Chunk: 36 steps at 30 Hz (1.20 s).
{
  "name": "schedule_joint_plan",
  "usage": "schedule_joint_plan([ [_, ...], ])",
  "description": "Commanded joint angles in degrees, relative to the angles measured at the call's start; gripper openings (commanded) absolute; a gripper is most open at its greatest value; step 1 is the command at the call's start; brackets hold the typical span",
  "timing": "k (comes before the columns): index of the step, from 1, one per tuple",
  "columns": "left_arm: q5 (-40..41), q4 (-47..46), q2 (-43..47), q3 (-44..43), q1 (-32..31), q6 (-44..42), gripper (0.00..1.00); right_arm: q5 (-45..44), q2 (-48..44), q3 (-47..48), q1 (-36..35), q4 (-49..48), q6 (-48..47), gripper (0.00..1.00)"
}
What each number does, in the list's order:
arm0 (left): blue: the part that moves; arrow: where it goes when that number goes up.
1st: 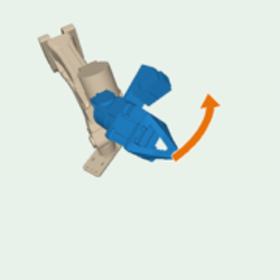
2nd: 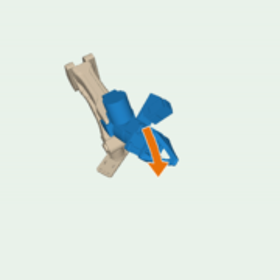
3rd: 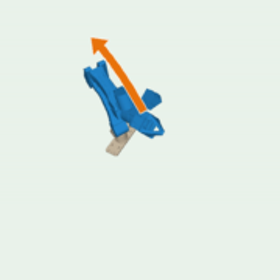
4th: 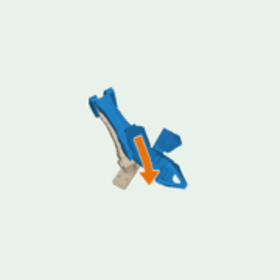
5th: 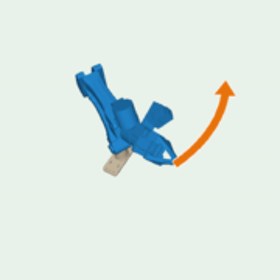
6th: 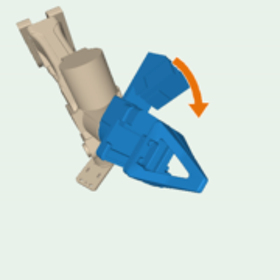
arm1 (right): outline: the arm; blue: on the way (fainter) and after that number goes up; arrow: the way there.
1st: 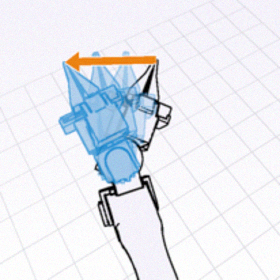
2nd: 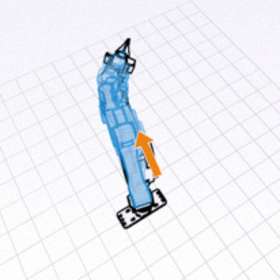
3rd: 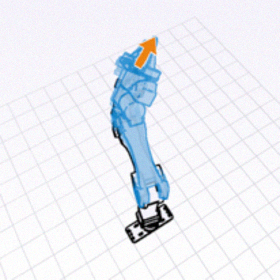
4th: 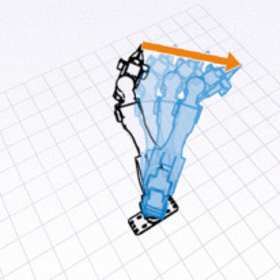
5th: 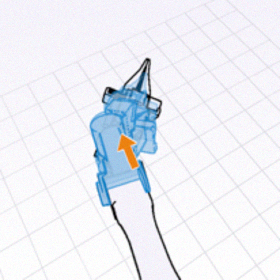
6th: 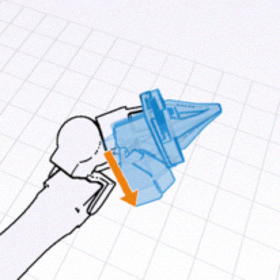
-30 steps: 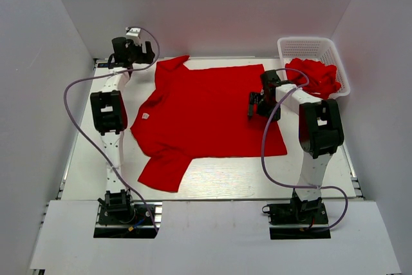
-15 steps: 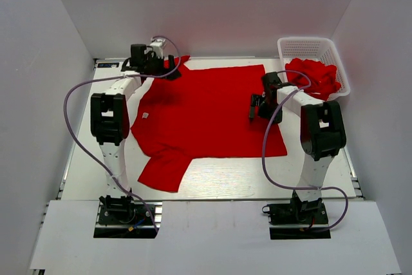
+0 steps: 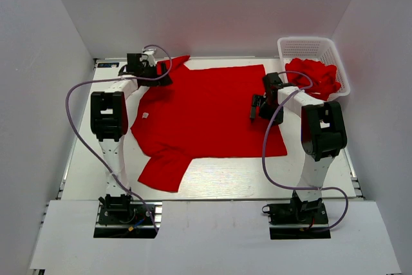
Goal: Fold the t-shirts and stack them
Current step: Flatten out the tshirt
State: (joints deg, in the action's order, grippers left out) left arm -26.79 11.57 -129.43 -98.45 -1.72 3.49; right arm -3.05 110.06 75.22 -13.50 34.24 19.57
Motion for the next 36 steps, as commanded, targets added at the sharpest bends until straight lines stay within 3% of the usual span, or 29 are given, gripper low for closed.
schedule_joint_plan([
  [1,-0.99,0.81,-4.51,-3.49,-0.31,0.38,1.0,-2.04,-1.52,0.1,0.58,1.27,0.56,0.9],
  [4,-1.6,3.27,-9.17,-8.58,-0.31,0.91,1.0,-3.37,-0.99,0.54,0.66,1.79,0.81,0.9],
  [13,14.91,9.08,-13.66,-15.98,0.22,-0.49,1.0,-4.95,0.85,2.03,1.1,3.2,0.56,0.9],
  [19,17.63,11.37,-17.87,-24.49,0.22,-1.29,1.0,-4.69,3.14,5.36,1.1,3.29,-0.15,0.9],
  [26,20.46,12.77,-20.07,-29.59,1.36,4.78,1.0,-4.51,5.78,10.29,1.54,2.76,-1.2,0.9],
  [36,18.97,11.54,-14.73,-34.79,1.36,6.45,1.0,-2.4,-0.88,13.81,1.1,1.09,-7.0,0.9],
])
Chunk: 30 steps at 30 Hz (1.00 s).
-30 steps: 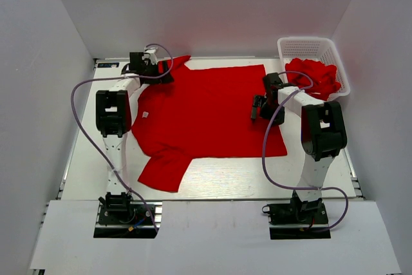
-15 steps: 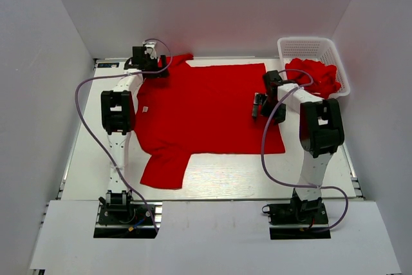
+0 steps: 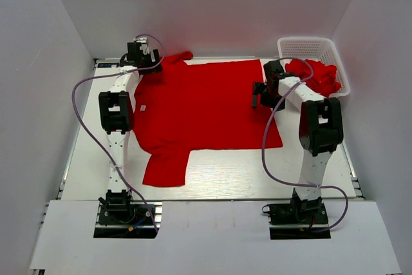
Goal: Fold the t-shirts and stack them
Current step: Flatten out the tshirt, then grap the side of the flattened tshirt closest away from the robot with both arms
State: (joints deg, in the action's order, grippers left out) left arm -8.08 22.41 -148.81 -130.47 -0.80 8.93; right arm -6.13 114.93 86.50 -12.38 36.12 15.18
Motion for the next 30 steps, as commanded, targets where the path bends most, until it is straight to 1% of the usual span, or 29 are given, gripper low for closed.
schedule_joint_plan([
  [1,-0.27,0.7,5.98,-1.98,0.45,0.48,1.0,0.94,-6.64,2.36,-0.1,-0.87,-2.7,0.9],
  [2,-0.27,2.09,7.38,-1.98,0.45,0.48,1.0,1.38,-7.61,1.75,0.08,-1.66,-2.96,0.9],
  [3,-0.8,2.89,10.62,-0.93,0.45,-0.39,1.0,2.43,-8.32,-0.17,-0.18,-1.93,-2.79,0.9],
  [4,-0.8,3.94,12.48,0.82,0.45,-1.01,1.0,2.79,-11.63,-1.15,-0.19,-3.58,-2.61,0.9],
  [5,-0.8,7.09,14.32,1.88,0.45,-1.02,1.0,2.88,-12.53,-2.29,-0.19,-4.03,-2.44,0.9],
  [6,-0.19,9.03,16.17,4.41,0.45,-1.8,1.0,2.97,-14.72,-5.87,-0.19,-4.56,-2.26,0.9],
  [7,0.68,11.14,20.28,6.27,0.45,-1.81,1.0,3.05,-16.74,-7.03,-0.27,-6.13,-2.09,0.9],
  [8,1.39,13.07,22.67,8.63,-0.08,-0.68,1.0,2.88,-18.67,-9.66,-0.45,-6.58,-1.91,0.9],
  [9,1.92,16.05,25.04,14.75,-0.08,0.2,1.0,1.57,-19.48,-11.68,-0.36,-6.67,-1.04,0.9],
  [10,1.31,17.04,27.67,18.55,-0.08,1.17,1.0,0.95,-20.88,-12.57,-0.36,-6.5,-0.51,0.9],
  [11,-0.34,17.66,33.36,22.59,-0.6,3.53,1.0,-0.45,-22.28,-14.15,-0.54,-6.15,1.24,0.9],
  [12,-1.32,17.66,36.72,32.29,-0.61,4.86,1.0,-1.68,-23.08,-15.9,-0.54,-6.06,1.78,0.9],
  [13,-1.85,16.45,40.23,37.61,-0.61,6.35,1.0,-2.04,-24.05,-18.01,-0.54,-5.97,1.96,0.9],
  [14,-2.46,15.48,44.01,42.8,-1.13,8.54,1.0,-2.39,-27.28,-19.16,-0.89,-7.1,2.31,0.9],
  [15,-2.47,14.42,52.05,53.29,-1.14,9.87,1.0,-2.83,-28.53,-20.22,-0.89,-7.2,3.96,0.9],
  [16,-2.47,12.32,56.22,58.35,-1.14,10.92,1.0,-3.7,-30.71,-23.19,-0.98,-7.55,4.07,0.9],
  [17,-2.99,11.35,60.27,63.02,-1.14,12.67,1.0,-4.23,-32.91,-24.0,-1.06,-8.08,4.85,0.9],
  [18,-3.0,11.34,64.14,70.46,-1.14,13.74,1.0,-4.59,-33.8,-24.79,-1.15,-8.08,5.29,0.9],
  [19,-3.0,12.12,70.87,73.4,-1.14,14.27,1.0,-4.68,-35.9,-27.06,-1.33,-8.43,5.3,0.9],
  [22,-3.17,16.68,79.18,81.76,-1.75,16.21,1.0,-4.6,-38.73,-29.01,-1.5,-9.66,5.91,0.9],
  [23,-0.74,20.09,84.34,85.18,-1.75,17.43,1.0,-4.5,-39.78,-30.58,-1.59,-10.27,6.0,0.9],
  [25,0.42,25.45,88.76,87.84,-2.28,19.72,1.0,-4.15,-39.96,-31.47,-1.59,-11.24,6.18,0.9],
  [27,0.35,28.2,93.41,89.43,-2.28,21.47,1.0,-3.54,-39.7,-32.18,-1.59,-11.85,6.18,0.9],
  [28,-1.83,28.82,94.31,90.04,-2.28,22.0,1.0,-3.1,-39.35,-32.44,-1.51,-12.38,6.61,0.9],
  [30,-2.38,32.15,95.54,90.05,-2.28,24.19,1.0,-1.34,-38.74,-32.62,-1.59,-13.35,6.44,0.9],
])
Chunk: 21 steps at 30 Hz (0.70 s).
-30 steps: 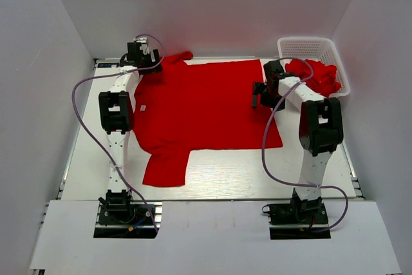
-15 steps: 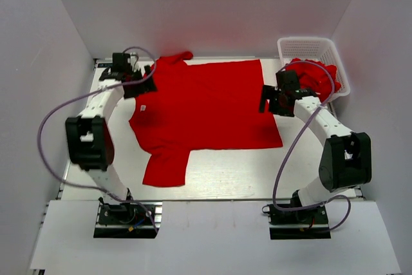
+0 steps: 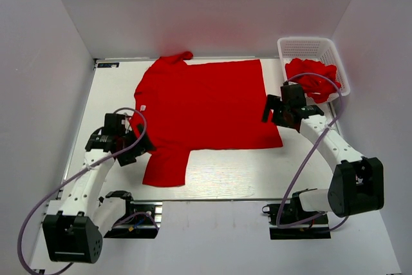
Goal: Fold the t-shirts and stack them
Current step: Grap the side of the flattened tshirt closest away from the robot with both arms
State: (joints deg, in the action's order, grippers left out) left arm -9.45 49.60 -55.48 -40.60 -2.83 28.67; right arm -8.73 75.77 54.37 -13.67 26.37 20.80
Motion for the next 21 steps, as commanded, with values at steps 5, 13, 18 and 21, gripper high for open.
schedule_joint_plan([
  [5,1.19,12.44,4.23,4.11,-0.77,8.15,1.0,0.91,1.23,-0.93,-0.22,-4.31,1.09,0.9],
  [13,-1.01,6.82,3.63,9.49,-0.77,11.58,0.97,1.7,3.24,-0.32,-0.13,-4.75,1.09,0.9],
  [18,1.88,6.82,3.1,9.49,-0.77,14.39,0.92,1.53,4.13,-0.49,-0.13,-4.92,1.18,0.9],
  [21,2.5,6.29,3.1,9.49,-0.77,15.89,0.89,1.61,4.3,-0.58,-0.13,-5.1,1.18,0.9],
])
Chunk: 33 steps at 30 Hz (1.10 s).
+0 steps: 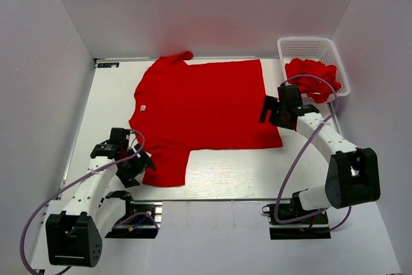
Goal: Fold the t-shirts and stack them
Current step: Grap the side of the flattened tshirt closest away from the robot with both arms
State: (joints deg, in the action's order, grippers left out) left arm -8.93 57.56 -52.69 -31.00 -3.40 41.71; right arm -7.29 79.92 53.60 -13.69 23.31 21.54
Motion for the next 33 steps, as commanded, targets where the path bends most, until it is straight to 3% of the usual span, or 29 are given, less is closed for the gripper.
schedule_joint_plan([
  [1,1.99,-3.49,0.3,0.59,-0.2,3.37,0.88,0.34,0.32,0.18,-0.19,-2.04,0.52,0.9],
  [10,2.69,-4.91,-5.15,2.0,-3.1,5.04,0.85,-0.36,0.59,0.18,0.07,-2.13,0.52,0.9],
  [21,7.43,-10.28,-13.85,4.99,-6.62,8.29,0.71,-1.68,0.85,0.1,0.25,-1.78,0.52,0.9],
  [24,9.36,-10.28,-14.37,4.46,-7.15,8.3,0.62,-1.24,0.59,-0.34,0.16,-1.69,0.7,0.9],
  [26,10.06,-10.28,-14.37,4.46,-7.15,8.3,0.5,-1.24,0.41,-0.87,0.16,-1.78,0.96,0.9],
  [28,10.07,-10.28,-14.37,3.94,-7.68,8.3,0.34,-1.93,-0.2,-1.92,0.16,-1.34,1.75,0.9],
  [29,10.07,-10.8,-14.37,3.93,-7.68,8.3,0.17,-2.11,-1.16,-2.36,0.25,-0.82,1.93,0.9],
  [30,10.07,-10.8,-13.85,3.93,-7.68,8.3,0.06,-2.11,-1.34,-2.45,0.16,-0.2,2.88,0.9],
  [31,9.46,-11.32,-13.33,3.93,-7.68,8.3,0.0,-2.2,-1.69,-3.41,0.16,0.07,3.5,0.9],
  [33,7.35,-12.03,-12.62,4.46,-8.28,8.3,0.0,-3.16,-3.19,-4.03,0.07,1.72,6.21,0.9],
])
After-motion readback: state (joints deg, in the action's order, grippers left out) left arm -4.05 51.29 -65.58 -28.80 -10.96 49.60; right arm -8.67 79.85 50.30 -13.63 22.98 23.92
